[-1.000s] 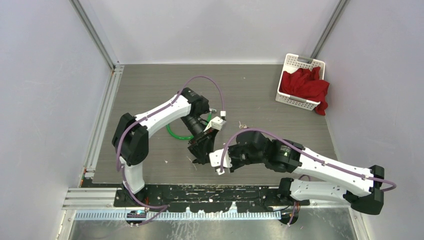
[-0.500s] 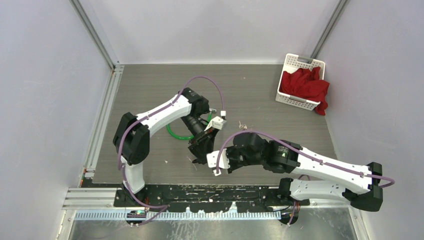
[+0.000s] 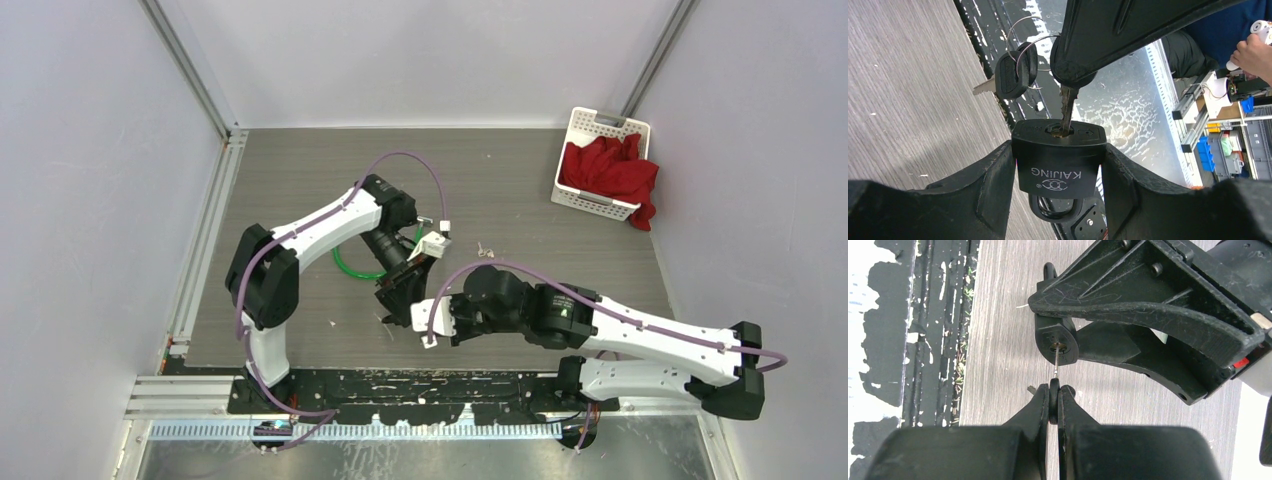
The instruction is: Unlock with the key
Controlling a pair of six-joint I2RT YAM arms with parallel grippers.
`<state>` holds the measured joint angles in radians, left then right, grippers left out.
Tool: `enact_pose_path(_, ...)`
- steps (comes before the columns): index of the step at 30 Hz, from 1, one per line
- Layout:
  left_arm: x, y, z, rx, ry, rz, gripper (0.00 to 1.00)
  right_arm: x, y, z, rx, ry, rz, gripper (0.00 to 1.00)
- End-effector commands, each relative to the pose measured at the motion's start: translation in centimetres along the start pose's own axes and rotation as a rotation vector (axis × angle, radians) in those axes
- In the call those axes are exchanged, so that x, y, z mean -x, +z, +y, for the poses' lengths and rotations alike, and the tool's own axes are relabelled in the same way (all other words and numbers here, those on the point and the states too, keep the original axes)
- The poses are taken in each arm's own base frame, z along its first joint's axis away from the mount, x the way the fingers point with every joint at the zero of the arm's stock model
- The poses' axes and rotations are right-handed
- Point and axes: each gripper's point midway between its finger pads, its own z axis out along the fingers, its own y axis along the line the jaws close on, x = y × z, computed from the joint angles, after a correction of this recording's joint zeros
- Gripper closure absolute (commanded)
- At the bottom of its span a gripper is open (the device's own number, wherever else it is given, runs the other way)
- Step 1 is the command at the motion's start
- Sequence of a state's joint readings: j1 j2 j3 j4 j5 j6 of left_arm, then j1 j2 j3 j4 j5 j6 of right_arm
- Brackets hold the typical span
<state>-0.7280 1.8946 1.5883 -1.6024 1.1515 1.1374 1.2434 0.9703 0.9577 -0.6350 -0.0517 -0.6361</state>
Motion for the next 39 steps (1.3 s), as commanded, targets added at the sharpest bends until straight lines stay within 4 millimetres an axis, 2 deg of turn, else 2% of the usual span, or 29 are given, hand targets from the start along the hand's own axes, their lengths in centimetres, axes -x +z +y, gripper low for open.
enact_pose_path(1,5.3,-0.6,-5.3,-0.119,-0.077,-0.226,1.00,2.3,1.0,0.3,-0.012,0.074,-0.120,0.99)
enact_pose_path(8,6.0,-0.6,-5.2,-0.130,-0.088,-0.254,1.00,1.8,1.7,0.5,-0.041,0.119,-0.146,0.99)
enact_pose_path(12,6.2,-0.7,-5.4,-0.129,-0.076,-0.263,1.00,1.3,1.8,-0.1,-0.088,0.127,-0.133,0.99)
enact_pose_path(17,6.2,-0.8,-5.6,-0.128,-0.076,-0.265,1.00,0.1,0.7,-0.9,-0.157,0.090,-0.112,0.99)
enact_pose_path(22,6.3,-0.9,-5.5,-0.133,-0.085,-0.285,1.00,-0.2,-0.4,-1.4,-0.218,0.091,-0.145,0.99)
enact_pose_path(29,6.7,-1.1,-5.7,-0.126,-0.077,-0.276,1.00,-0.3,0.1,-0.5,-0.173,0.073,-0.133,0.99)
enact_pose_path(34,5.6,-0.8,-5.7,-0.122,-0.087,-0.251,1.00,0.0,-0.8,-0.9,-0.176,0.060,-0.128,0.99)
enact_pose_path(39,5.9,-0.8,-5.7,-0.130,-0.083,-0.270,1.00,0.0,-0.8,-0.6,-0.162,0.067,-0.125,0.99)
